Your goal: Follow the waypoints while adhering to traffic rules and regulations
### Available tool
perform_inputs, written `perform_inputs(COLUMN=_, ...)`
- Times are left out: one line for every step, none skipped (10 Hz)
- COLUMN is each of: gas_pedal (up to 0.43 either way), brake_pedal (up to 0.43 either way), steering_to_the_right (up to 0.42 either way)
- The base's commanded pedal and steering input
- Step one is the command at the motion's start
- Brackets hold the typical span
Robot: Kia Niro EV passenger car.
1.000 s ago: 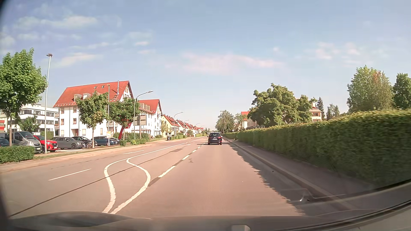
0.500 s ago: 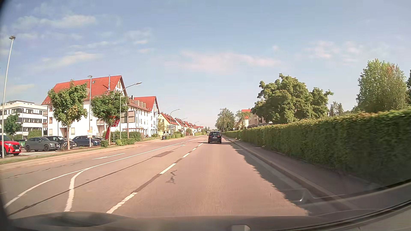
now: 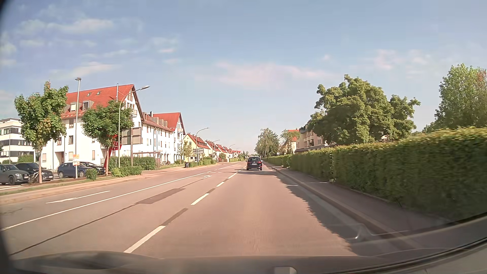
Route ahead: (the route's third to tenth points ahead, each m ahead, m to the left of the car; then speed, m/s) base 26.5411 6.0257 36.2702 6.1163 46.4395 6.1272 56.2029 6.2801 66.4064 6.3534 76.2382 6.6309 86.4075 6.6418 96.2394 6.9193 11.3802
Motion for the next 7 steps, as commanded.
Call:
perform_inputs(gas_pedal=0.157, brake_pedal=0.0, steering_to_the_right=-0.001)
perform_inputs(gas_pedal=0.157, brake_pedal=0.0, steering_to_the_right=-0.001)
perform_inputs(gas_pedal=0.157, brake_pedal=0.0, steering_to_the_right=-0.001)
perform_inputs(gas_pedal=0.157, brake_pedal=0.0, steering_to_the_right=-0.001)
perform_inputs(gas_pedal=0.157, brake_pedal=0.0, steering_to_the_right=-0.001)
perform_inputs(gas_pedal=0.157, brake_pedal=0.0, steering_to_the_right=-0.001)
perform_inputs(gas_pedal=0.157, brake_pedal=0.0, steering_to_the_right=-0.001)
